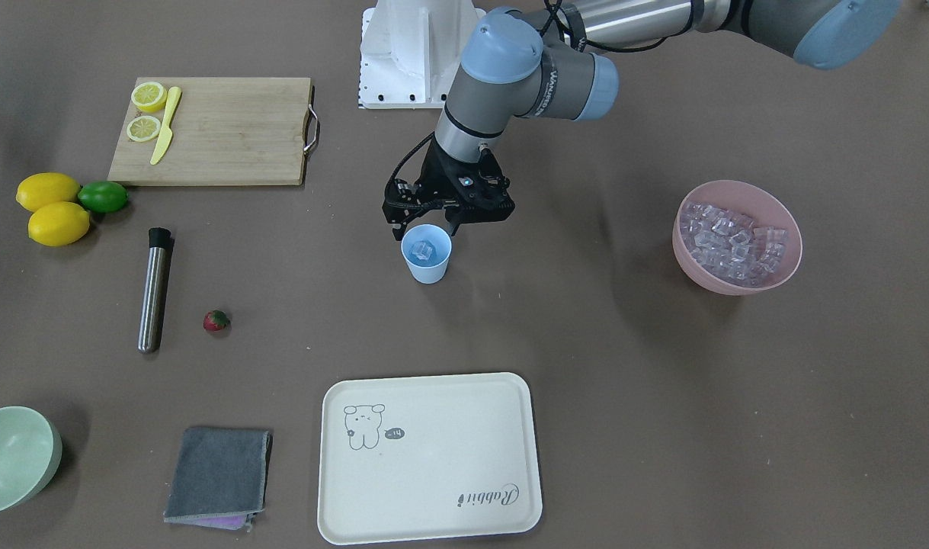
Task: Mash ice and strawberries in cup
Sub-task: 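Open the left gripper to drop the ice cube into the cup, then move the left gripper back over the pink bowl of ice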
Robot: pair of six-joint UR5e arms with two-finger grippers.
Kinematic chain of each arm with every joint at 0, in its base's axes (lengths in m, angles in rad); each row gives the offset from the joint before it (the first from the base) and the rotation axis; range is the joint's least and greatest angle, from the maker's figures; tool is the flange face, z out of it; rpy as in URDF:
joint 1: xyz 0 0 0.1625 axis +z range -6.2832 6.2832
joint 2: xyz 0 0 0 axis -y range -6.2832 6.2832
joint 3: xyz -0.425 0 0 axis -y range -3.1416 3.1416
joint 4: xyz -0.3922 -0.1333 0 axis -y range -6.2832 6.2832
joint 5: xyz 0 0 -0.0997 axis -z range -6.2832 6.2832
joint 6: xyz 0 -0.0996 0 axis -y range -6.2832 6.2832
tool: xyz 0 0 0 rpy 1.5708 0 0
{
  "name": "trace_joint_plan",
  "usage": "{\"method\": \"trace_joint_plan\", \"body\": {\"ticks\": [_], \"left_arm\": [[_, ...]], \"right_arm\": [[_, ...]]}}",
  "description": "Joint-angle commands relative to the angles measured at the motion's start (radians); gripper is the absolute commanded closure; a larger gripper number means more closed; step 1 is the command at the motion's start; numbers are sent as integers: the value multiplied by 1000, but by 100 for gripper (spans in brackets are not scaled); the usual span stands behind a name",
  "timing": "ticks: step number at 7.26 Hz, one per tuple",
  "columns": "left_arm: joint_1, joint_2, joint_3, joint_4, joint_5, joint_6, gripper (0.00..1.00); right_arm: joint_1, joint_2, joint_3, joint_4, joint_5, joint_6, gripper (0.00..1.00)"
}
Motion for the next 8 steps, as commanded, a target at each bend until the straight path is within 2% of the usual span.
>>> {"method": "trace_joint_plan", "body": {"ticks": [1, 2, 3, 4, 6, 8], "left_arm": [[-1, 5, -21, 3, -5, 22, 1], [-2, 37, -56, 12, -2, 98, 1], [-5, 121, -132, 15, -3, 193, 1], [-11, 181, -209, 56, -3, 269, 1], [-85, 220, -325, 248, -87, 400, 1], [-137, 356, -428, 290, -100, 552, 1]], "right_arm": [[-1, 0, 0, 0, -1, 1, 0], [-1, 0, 0, 0, -1, 1, 0], [0, -1, 0, 0, 0, 1, 0], [0, -5, 2, 0, 0, 1, 0], [0, -5, 2, 0, 0, 1, 0], [-1, -9, 2, 0, 0, -2, 0]]}}
